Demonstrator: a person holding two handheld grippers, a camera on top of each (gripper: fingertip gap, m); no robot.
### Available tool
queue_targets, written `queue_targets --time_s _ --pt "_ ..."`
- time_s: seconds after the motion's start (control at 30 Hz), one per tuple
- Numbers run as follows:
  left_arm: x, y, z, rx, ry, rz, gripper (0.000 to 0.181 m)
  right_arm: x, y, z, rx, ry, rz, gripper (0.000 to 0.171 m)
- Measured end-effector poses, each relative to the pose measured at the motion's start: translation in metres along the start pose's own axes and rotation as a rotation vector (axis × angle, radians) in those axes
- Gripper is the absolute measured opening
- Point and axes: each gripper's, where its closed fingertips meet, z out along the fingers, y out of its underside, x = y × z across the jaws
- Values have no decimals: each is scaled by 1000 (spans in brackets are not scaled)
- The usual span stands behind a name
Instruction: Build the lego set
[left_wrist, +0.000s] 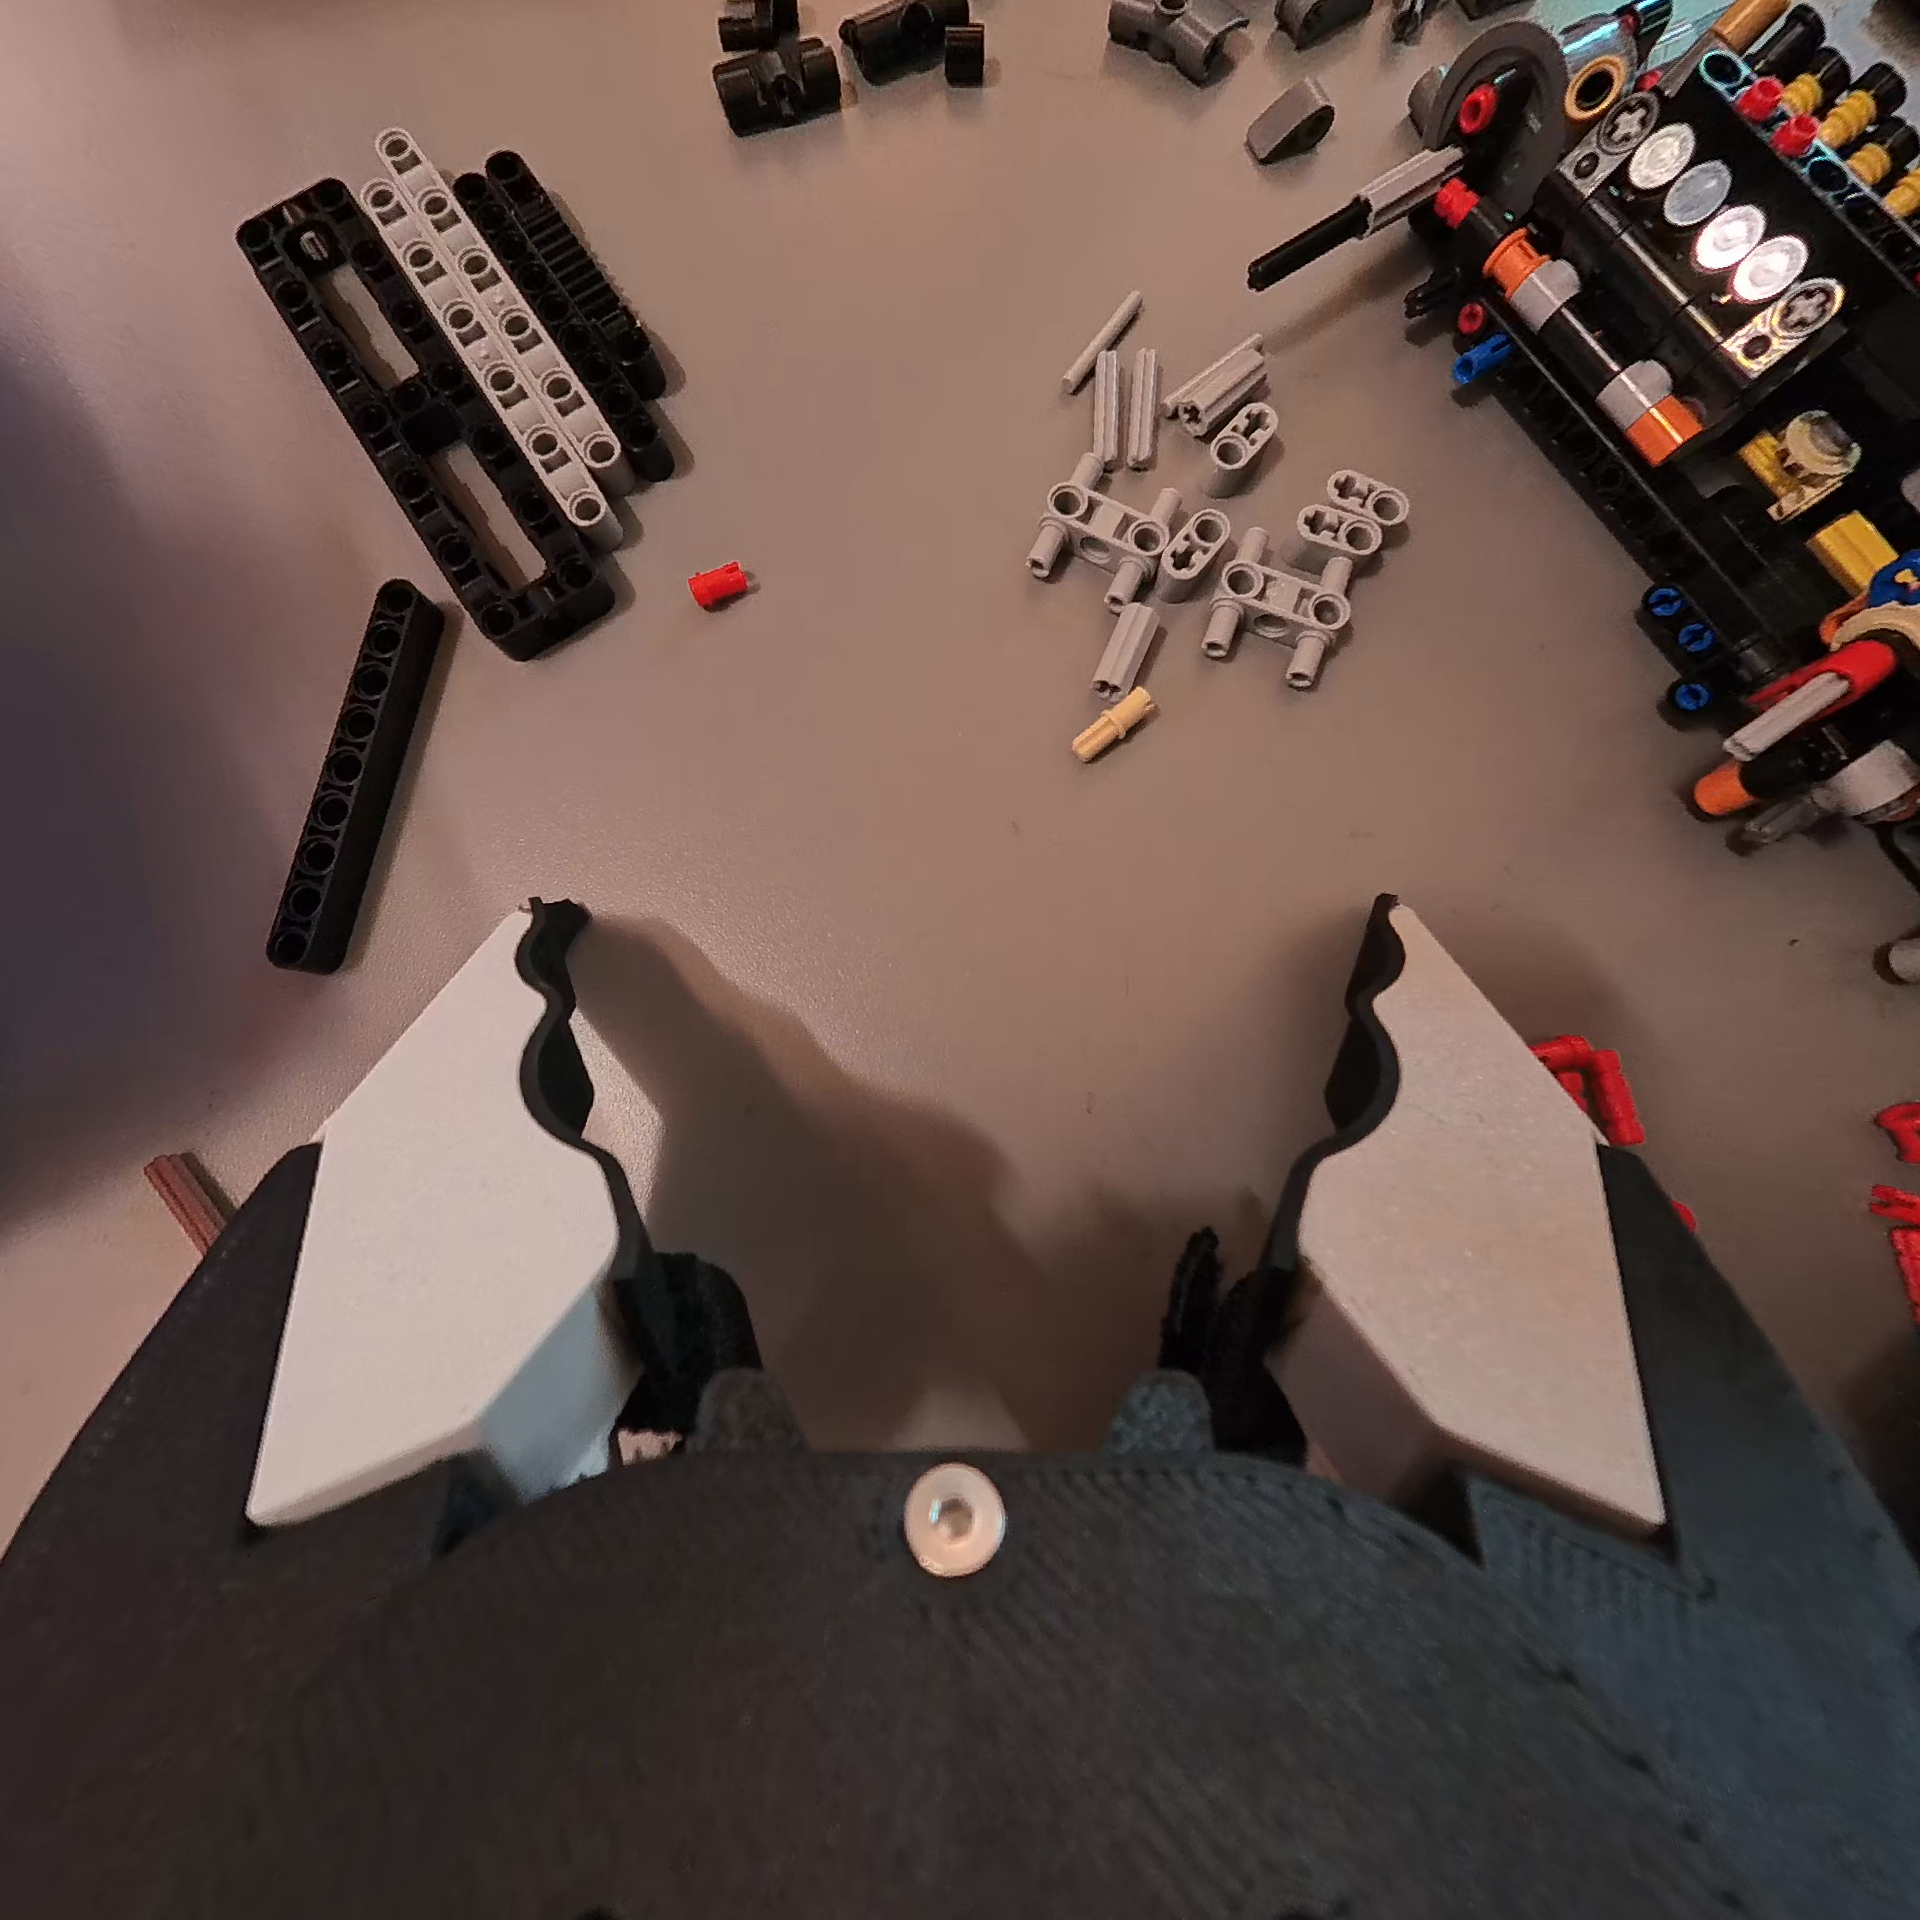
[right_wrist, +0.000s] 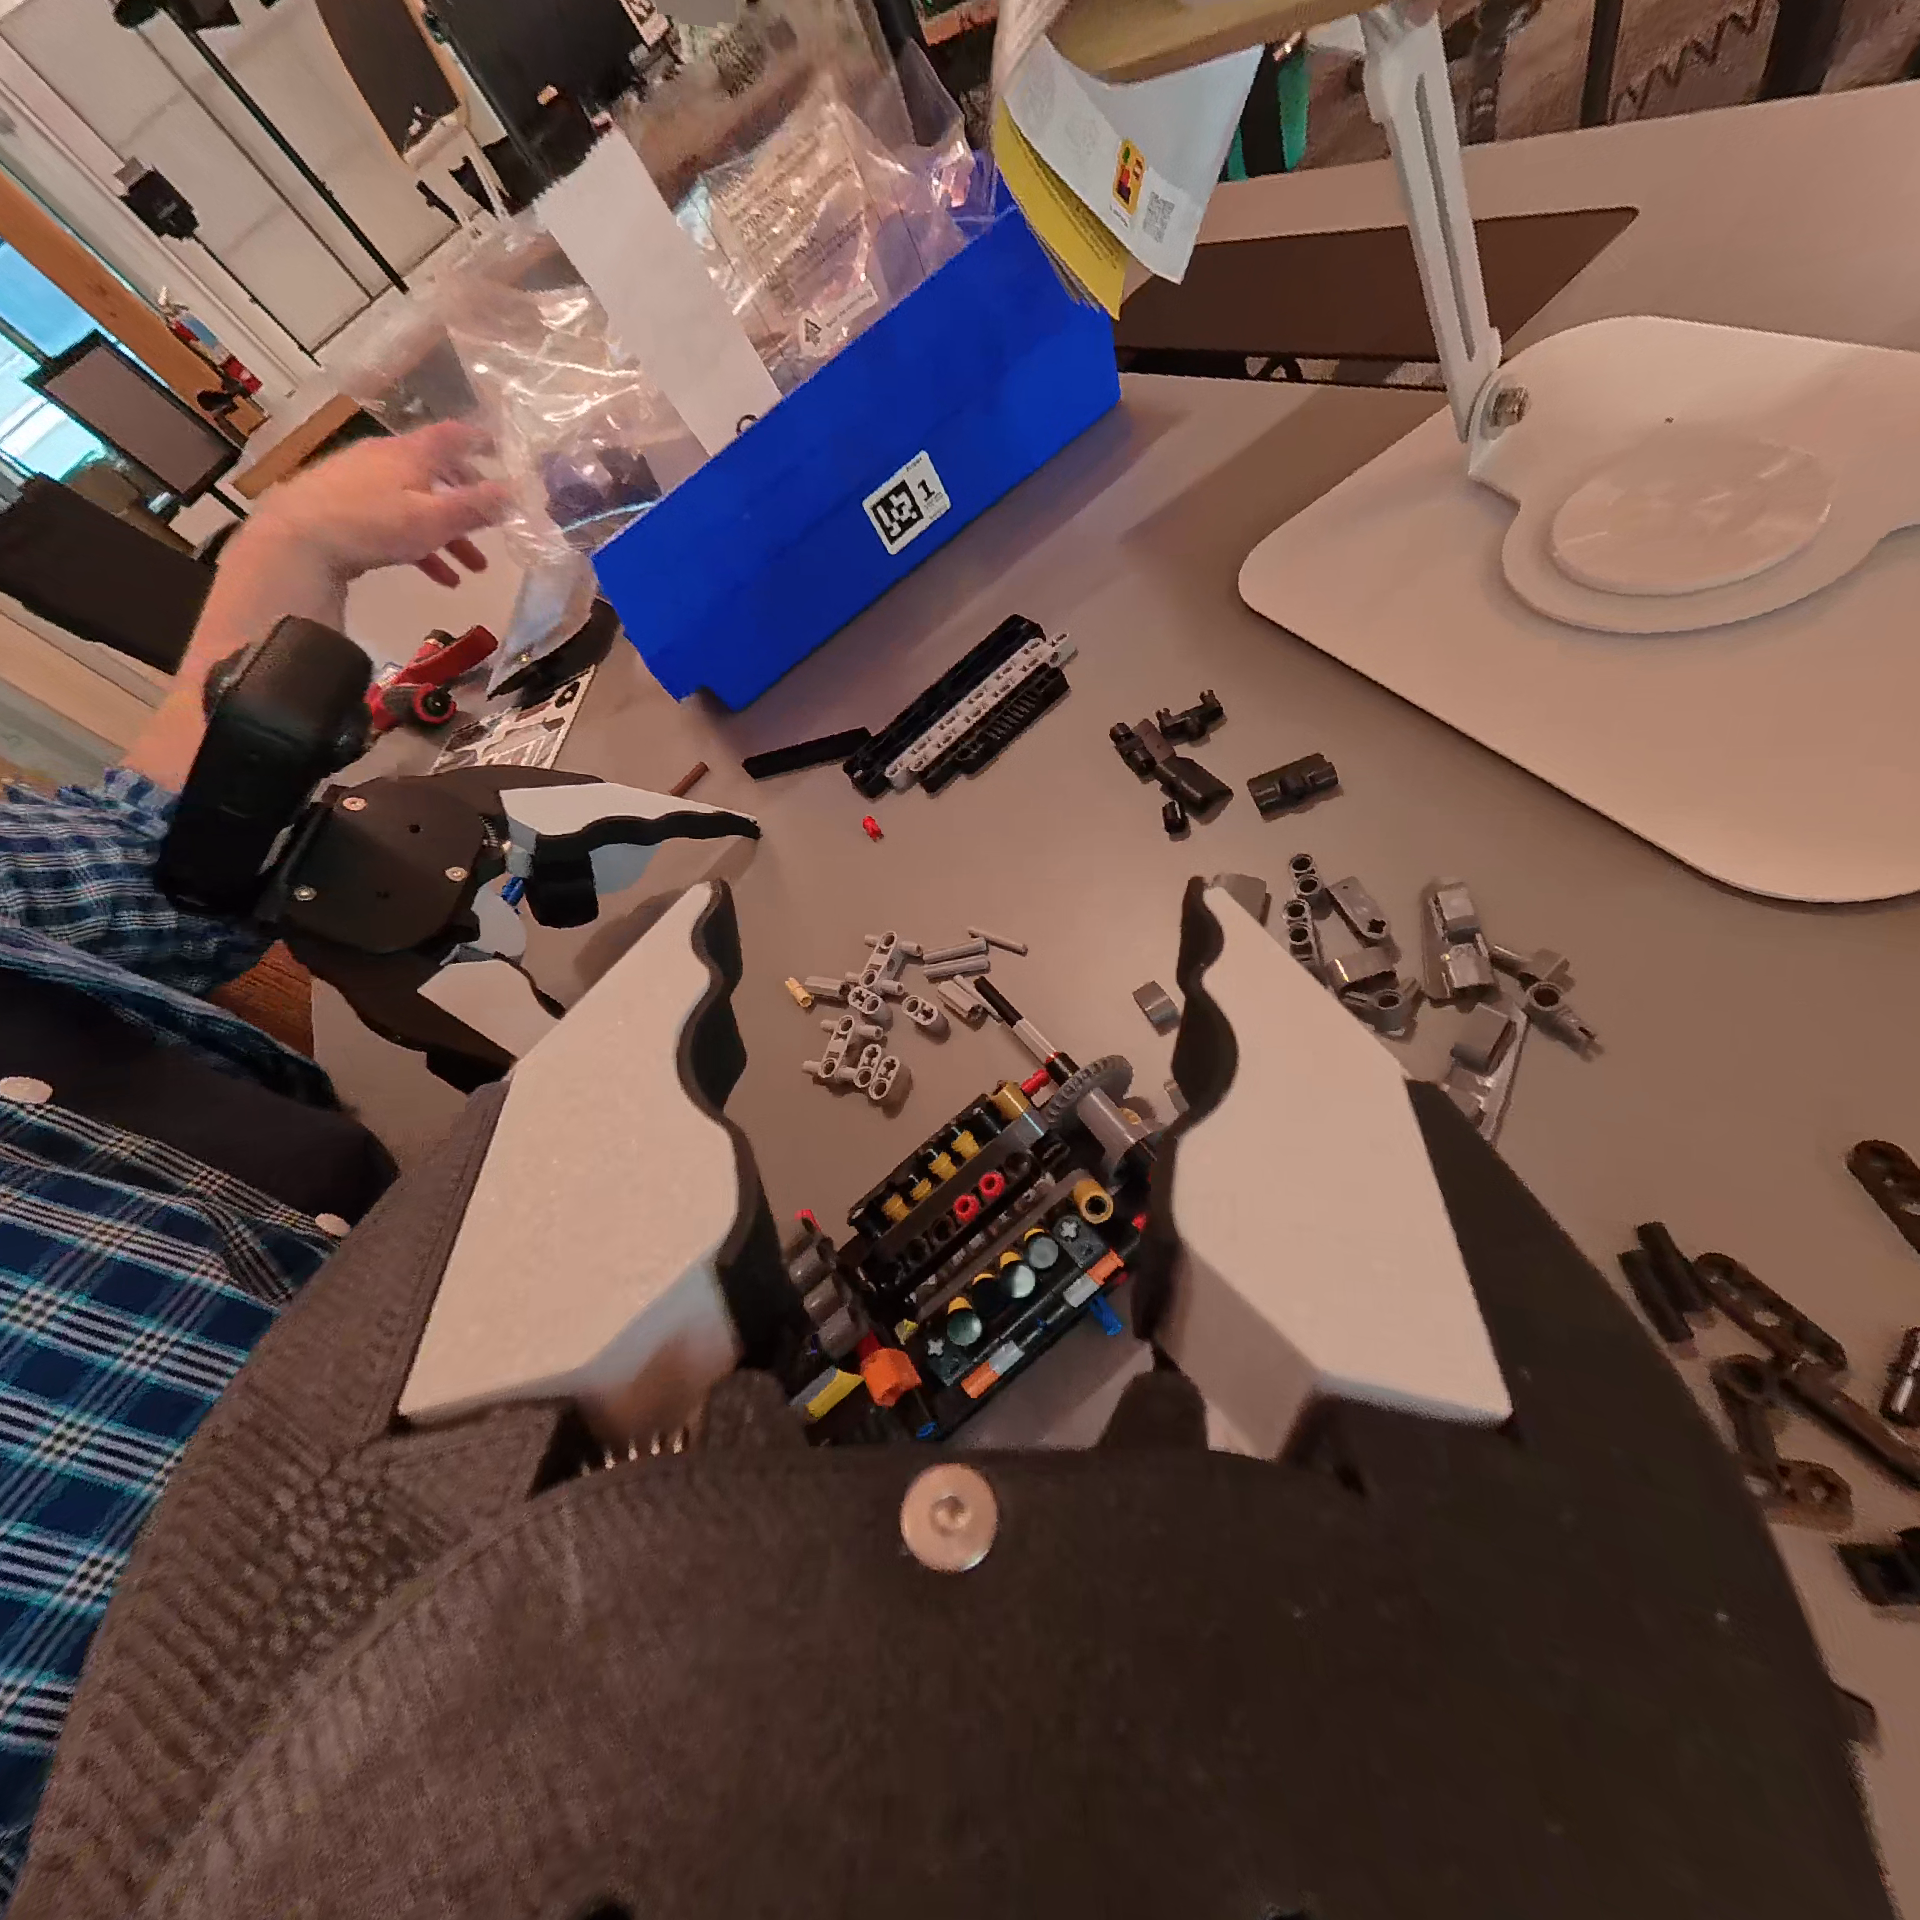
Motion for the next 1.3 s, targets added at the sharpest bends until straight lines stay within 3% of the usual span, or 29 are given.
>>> queue_targets --time_s 0.43,1.0,1.3 --pt "0 0 0 0 0 0 143 -30 4 -42 94 -72 -81 83" --pt "0 0 0 0 0 0 143 -8 19 -133 181 28 -84 82" --pt "0 0 0 0 0 0 143 -10 27 -141 178 68 -80 83"
